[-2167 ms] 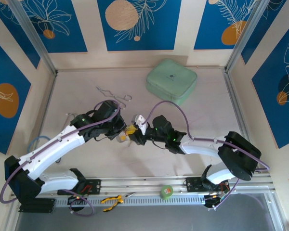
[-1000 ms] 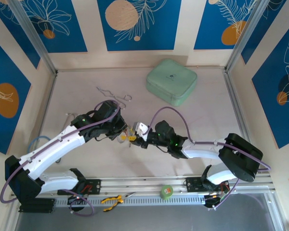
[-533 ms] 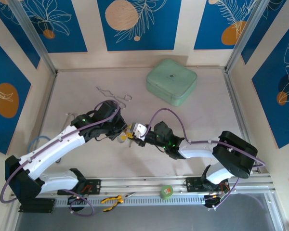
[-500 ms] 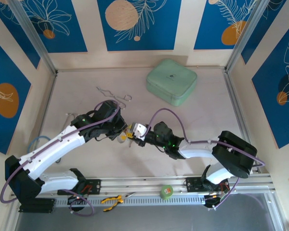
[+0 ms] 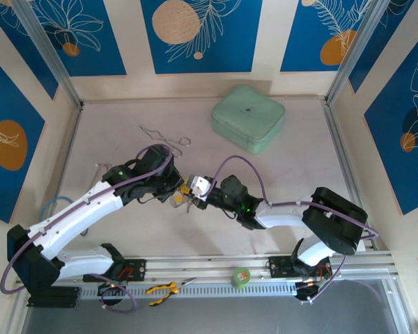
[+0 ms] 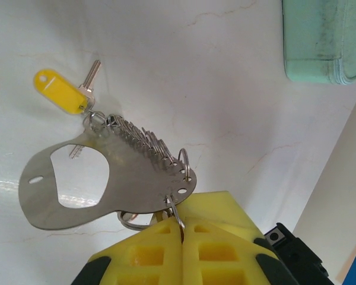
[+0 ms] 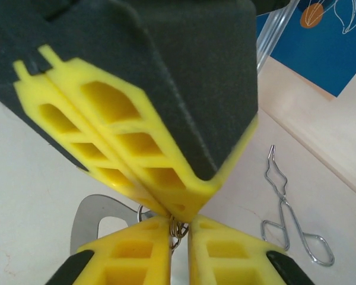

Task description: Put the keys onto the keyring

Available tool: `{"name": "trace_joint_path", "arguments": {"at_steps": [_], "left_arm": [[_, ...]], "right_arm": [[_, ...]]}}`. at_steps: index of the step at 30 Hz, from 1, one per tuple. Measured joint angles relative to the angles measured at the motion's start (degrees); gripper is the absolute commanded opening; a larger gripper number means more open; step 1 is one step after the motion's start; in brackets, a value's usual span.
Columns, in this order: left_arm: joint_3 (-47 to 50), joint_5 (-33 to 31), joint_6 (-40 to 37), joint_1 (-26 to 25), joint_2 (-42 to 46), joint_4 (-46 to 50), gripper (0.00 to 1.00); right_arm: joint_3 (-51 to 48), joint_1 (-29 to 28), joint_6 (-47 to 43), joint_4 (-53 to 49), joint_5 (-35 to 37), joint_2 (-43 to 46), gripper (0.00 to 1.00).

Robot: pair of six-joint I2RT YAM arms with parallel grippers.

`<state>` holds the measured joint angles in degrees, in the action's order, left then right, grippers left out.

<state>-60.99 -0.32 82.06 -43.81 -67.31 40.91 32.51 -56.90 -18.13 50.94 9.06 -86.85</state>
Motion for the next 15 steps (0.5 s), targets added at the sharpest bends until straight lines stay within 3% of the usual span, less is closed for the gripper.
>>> {"name": "trace_joint_path", "arguments": {"at_steps": [2,4,5,6,7,10,12,15], "left_arm": [[0.0,-0.2,0.2,0.1,0.0,0.0,0.00],[0.0,-0.2,0.2,0.2,0.0,0.0,0.00],[0.1,-0.2,0.2,0.2,0.0,-0.3,0.09],[0.4,-0.2,0.1,0.2,0.2,-0.9,0.28],[0.8,-0.6,0.0,0.2,0.4,-1.4,0.39],[1.7,-3.9,-2.9,0.2,2.1,-2.6,0.48],[1.7,-8.2,-9.3,0.2,3.8,-3.7,0.49],[2.2,-14.8,-26.0,0.2,7.1,-8.6,0.49]], "right_arm": [[0.1,-0.1,-0.1,0.3,0.1,-0.4,0.00],[0.2,-0.1,-0.4,0.6,0.4,-0.6,0.00],[0.2,-0.1,-0.4,0.7,0.5,-0.6,0.00],[0.2,-0.1,-0.4,0.7,0.7,-0.6,0.00],[0.2,-0.1,-0.4,0.7,0.9,-0.6,0.00],[0.2,0.1,-0.5,-0.7,0.8,-0.4,0.00],[0.2,0.6,-0.5,-3.3,-0.3,0.2,0.00],[0.8,2.5,-0.4,-9.6,-4.5,2.8,0.00]]}}
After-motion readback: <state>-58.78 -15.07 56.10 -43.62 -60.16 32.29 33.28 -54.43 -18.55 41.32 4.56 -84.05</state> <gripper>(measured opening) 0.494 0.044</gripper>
